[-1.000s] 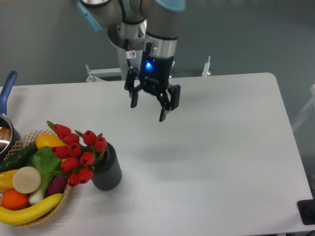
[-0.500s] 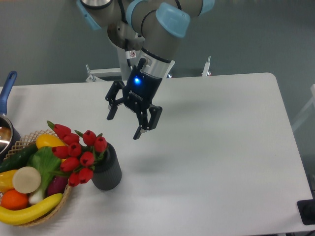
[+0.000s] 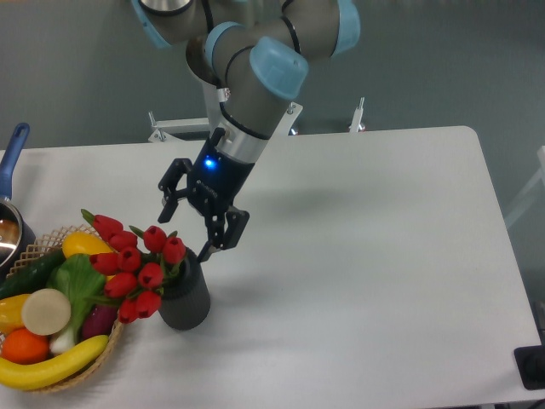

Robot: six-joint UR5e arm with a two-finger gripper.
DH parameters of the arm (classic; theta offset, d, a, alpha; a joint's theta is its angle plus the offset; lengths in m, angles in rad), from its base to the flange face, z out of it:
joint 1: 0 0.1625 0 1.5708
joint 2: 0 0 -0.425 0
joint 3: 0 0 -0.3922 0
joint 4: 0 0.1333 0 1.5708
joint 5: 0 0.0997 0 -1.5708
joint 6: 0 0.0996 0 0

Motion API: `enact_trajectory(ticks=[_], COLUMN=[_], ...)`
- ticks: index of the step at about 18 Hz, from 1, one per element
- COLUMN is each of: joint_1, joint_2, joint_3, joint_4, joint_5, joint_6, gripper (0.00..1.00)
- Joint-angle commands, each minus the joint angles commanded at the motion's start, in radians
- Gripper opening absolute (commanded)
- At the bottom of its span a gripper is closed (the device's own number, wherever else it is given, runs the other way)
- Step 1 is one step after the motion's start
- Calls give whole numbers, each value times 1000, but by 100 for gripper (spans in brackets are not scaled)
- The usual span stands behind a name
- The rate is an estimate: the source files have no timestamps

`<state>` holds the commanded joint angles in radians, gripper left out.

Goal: Pick up the flowers from the vase
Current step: 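Lower the open gripper around the tulip stems above the vase rim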

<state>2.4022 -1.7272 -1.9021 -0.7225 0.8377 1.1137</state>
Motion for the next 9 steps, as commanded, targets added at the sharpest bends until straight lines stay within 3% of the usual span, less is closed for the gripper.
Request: enact_trajectory(ticks=[9], joint_1=[-5], joint_2=[-44], joint_3=[25], joint_4=[8], joint_5=[-19], joint_6=[0], gripper=[100])
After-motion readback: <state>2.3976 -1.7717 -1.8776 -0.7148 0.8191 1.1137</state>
